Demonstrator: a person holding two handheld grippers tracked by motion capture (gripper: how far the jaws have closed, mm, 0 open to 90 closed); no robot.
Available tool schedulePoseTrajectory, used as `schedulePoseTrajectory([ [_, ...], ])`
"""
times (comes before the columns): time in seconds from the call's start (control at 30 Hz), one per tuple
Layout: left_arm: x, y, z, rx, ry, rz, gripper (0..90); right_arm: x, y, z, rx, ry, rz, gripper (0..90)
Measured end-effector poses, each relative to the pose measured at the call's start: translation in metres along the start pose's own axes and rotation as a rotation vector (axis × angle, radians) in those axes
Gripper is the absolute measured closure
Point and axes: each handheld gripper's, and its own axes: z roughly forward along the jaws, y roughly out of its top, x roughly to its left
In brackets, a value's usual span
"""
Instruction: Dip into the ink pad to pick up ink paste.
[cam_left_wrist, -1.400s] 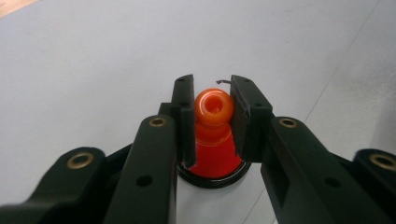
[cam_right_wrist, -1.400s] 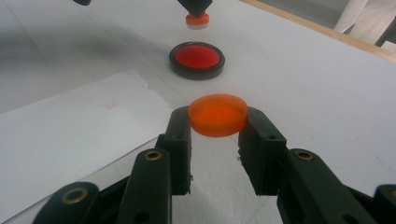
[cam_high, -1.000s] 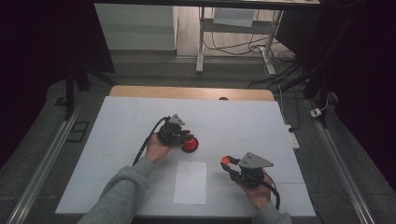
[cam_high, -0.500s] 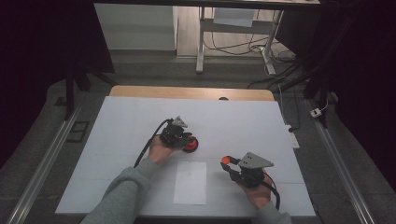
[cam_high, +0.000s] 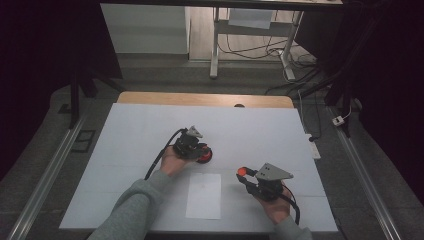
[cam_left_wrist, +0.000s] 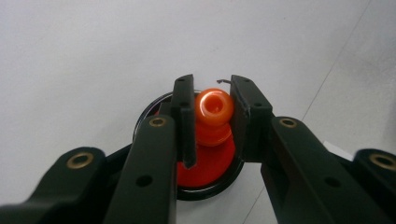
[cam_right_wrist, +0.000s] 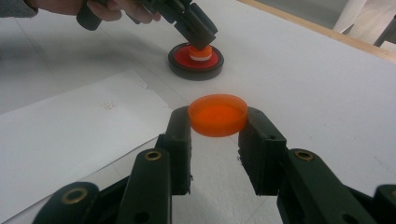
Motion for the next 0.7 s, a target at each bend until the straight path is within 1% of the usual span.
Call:
schedulePoseTrajectory([
  [0.17,0.0018,-0.0001,-0.0018,-0.003,0.009,-0.001,72.4,0.0001,0.0001,0.0001,0.004,-0.003,-0.002,64.8],
  [0.3,0.0028,-0.0013,-0.0001,0.013,0.027,0.004,72.4,0.0000,0.0000,0.0004,0.000,0.002,-0.001,64.8],
  [0.37,0.0019,-0.0021,0.0016,0.017,0.031,0.011,72.4,0.0001,0.0000,0.0002,0.004,-0.003,-0.002,64.8],
  [0.47,0.0015,-0.0021,0.0019,0.021,0.034,0.017,72.5,0.0001,-0.0003,0.0008,0.000,0.004,0.001,64.7],
  [0.57,0.0002,-0.0026,0.0024,0.022,0.042,0.011,72.5,-0.0001,-0.0006,0.0009,0.003,0.002,0.001,64.7],
  [0.7,-0.0023,-0.0015,0.0031,0.028,0.057,0.014,72.7,0.0001,-0.0006,0.0011,0.003,0.003,-0.002,64.7],
])
